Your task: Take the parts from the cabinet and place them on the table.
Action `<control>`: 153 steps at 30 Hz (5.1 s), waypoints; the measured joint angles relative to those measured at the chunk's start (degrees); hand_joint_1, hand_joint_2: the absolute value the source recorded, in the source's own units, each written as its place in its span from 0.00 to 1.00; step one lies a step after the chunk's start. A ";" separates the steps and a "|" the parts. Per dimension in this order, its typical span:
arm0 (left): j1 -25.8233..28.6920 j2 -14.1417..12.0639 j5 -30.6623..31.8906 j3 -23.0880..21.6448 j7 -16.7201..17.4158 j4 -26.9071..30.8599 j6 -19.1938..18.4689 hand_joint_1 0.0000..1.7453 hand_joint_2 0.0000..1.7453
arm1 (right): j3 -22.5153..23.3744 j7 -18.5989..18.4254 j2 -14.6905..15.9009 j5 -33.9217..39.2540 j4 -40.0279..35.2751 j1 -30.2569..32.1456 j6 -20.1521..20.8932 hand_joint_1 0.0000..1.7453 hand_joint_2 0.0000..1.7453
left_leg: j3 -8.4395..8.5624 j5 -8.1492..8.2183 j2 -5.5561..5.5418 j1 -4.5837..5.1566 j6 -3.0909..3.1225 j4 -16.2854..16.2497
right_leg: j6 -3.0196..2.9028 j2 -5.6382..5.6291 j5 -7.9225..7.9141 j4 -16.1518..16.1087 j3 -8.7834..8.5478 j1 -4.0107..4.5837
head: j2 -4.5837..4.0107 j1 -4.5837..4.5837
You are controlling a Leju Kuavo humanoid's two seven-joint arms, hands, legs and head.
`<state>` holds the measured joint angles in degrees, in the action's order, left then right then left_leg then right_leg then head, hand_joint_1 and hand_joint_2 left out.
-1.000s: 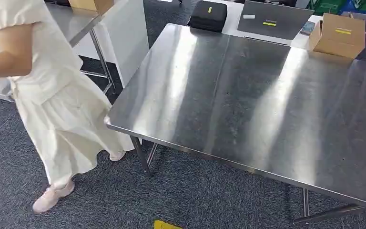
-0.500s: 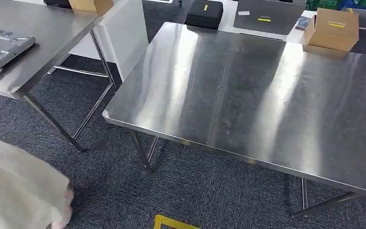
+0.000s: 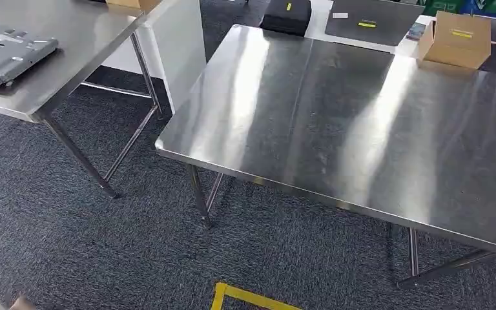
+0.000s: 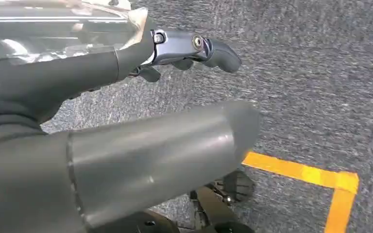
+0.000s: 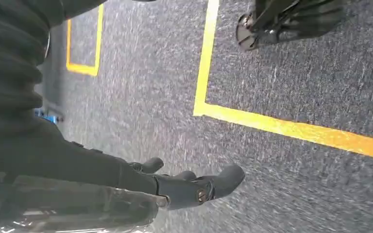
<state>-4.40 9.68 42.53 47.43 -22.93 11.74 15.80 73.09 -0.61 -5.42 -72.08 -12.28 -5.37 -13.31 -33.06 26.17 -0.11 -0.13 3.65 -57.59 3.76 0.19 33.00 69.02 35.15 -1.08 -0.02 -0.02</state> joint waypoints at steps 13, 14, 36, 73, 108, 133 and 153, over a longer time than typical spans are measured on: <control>-0.13 0.26 0.57 0.52 -1.20 0.00 2.32 0.00 0.00 | -0.04 -0.57 0.29 -0.74 0.00 -0.47 -0.11 0.00 1.00 | -0.17 -0.85 -0.08 -0.01 -1.11 0.00 | -1.32 -0.12 -3.86 -13.33 -7.09 0.82 | 0.00 -0.11; -0.13 0.26 0.50 0.61 -1.27 0.00 2.32 0.00 0.00 | -0.07 -0.55 0.29 -0.79 0.00 -0.47 -0.13 0.00 1.00 | -0.17 -0.85 -0.08 -0.01 -1.13 0.00 | -1.32 -0.12 -3.86 -13.30 -7.04 0.93 | 0.00 -0.13; -0.18 0.46 0.57 1.09 -0.61 0.00 2.25 0.00 0.00 | -0.07 -2.51 0.31 -0.24 0.04 -0.93 -1.20 0.00 0.00 | -0.24 -1.07 3.96 -1.10 -3.14 0.28 | 1.23 2.71 -4.09 -12.63 -6.09 -0.97 | 0.00 1.16; -0.22 0.05 0.00 1.88 -0.66 0.00 1.53 0.00 0.00 | -1.51 -3.19 0.07 -2.01 0.09 -0.73 -0.48 0.00 0.00 | 0.32 0.31 -1.13 0.54 -0.43 -0.77 | 0.03 -3.40 -6.25 -13.03 -4.82 -1.20 | 0.00 -0.02; -0.28 -0.22 -0.61 2.89 -0.85 0.02 0.13 0.00 0.00 | -2.80 -2.93 0.20 -2.52 0.26 -0.54 0.02 0.00 0.00 | 1.87 0.32 0.81 -0.07 0.05 0.93 | -1.63 -0.39 -1.45 -3.03 1.22 0.41 | 0.00 0.72; -0.34 0.11 1.18 2.71 0.13 0.00 -0.28 0.00 0.00 | -2.80 -5.64 0.72 -1.79 0.26 -0.74 -0.28 0.00 0.00 | 4.06 3.54 -0.50 -1.65 -5.00 -0.51 | -1.97 -0.17 -6.72 -11.96 -3.70 -0.69 | 0.00 0.09; -0.20 0.46 -0.68 3.56 -0.72 0.00 0.96 0.00 0.00 | -2.99 -2.38 1.25 -3.04 0.28 -0.48 0.30 0.00 0.00 | -1.37 -2.44 0.60 0.79 -1.77 -0.08 | -2.62 -0.05 -4.15 -14.31 -8.09 -0.39 | 0.00 0.24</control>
<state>-4.60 10.14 41.86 50.99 -23.65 11.74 16.76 70.09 -2.99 -4.18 -75.12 -12.00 -5.86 -13.01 -34.44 23.73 0.49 0.66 1.88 -57.68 1.14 0.14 28.85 54.71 27.06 -1.47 -0.02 0.22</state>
